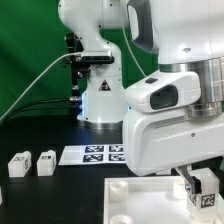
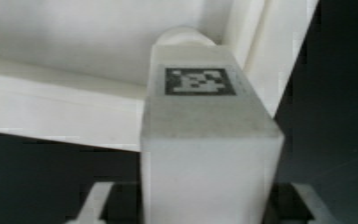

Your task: Assemble one leg

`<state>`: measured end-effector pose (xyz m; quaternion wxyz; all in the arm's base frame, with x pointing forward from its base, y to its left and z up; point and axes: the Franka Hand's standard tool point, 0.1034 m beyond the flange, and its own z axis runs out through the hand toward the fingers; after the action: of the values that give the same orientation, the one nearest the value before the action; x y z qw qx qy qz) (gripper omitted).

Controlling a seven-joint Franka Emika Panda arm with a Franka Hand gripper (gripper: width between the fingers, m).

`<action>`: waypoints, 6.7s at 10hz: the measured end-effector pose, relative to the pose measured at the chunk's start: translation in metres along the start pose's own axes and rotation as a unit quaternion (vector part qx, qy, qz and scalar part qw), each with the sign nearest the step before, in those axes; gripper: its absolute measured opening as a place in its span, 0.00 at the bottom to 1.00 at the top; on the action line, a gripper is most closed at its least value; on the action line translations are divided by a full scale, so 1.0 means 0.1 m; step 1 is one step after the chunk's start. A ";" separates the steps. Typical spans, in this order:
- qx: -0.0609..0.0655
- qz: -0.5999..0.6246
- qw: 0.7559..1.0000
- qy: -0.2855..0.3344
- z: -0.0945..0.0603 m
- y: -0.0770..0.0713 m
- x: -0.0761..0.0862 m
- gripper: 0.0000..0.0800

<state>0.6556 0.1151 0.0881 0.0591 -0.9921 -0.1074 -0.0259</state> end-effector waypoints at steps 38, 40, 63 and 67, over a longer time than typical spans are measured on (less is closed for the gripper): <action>-0.011 0.400 0.916 0.007 0.07 0.02 -0.17 0.36; -0.002 0.563 0.826 0.009 0.07 0.05 -0.21 0.36; -0.015 0.180 0.983 -0.005 0.07 -0.06 -0.17 0.66; -0.015 0.301 0.953 -0.003 0.07 -0.04 -0.18 0.37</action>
Offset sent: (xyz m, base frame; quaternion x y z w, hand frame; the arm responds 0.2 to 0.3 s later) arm -0.0266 0.0153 -0.0006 0.0403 -0.0032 0.3975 0.9167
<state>0.6378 0.1158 0.0803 0.0486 -0.9792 0.1967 -0.0054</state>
